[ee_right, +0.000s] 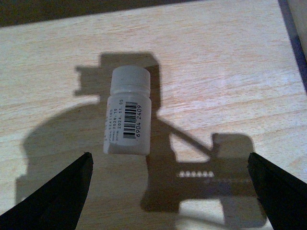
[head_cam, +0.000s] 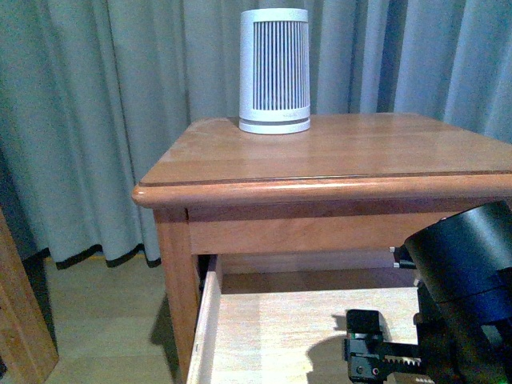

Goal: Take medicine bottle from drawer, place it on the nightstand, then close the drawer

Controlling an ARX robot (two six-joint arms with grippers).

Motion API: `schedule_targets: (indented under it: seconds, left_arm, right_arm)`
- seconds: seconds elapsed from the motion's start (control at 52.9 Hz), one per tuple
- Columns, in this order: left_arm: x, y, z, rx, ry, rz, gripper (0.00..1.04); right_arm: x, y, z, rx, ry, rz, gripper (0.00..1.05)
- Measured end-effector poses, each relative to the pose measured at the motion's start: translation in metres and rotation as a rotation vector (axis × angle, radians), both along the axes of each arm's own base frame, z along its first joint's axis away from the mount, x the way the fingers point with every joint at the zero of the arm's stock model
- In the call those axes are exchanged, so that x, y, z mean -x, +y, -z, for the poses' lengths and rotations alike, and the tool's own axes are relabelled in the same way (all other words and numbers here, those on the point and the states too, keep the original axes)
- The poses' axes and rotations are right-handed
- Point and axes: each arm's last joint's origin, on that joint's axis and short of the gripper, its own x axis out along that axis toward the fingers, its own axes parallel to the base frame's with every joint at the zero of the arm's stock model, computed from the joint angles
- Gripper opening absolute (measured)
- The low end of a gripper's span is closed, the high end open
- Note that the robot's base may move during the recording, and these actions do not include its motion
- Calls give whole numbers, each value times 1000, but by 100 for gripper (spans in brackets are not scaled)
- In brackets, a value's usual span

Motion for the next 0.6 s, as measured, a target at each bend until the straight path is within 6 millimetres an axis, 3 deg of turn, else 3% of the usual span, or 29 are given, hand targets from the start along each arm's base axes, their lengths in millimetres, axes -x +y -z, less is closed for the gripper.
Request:
schedule_targets:
  seconds: [0.284, 0.605]
  left_arm:
    - [0, 0, 0, 0, 0, 0, 98]
    - [0, 0, 0, 0, 0, 0, 98]
  right_arm:
    - [-4, 1, -3, 5, 15, 14, 98]
    - [-40, 6, -14, -16, 47, 36, 98]
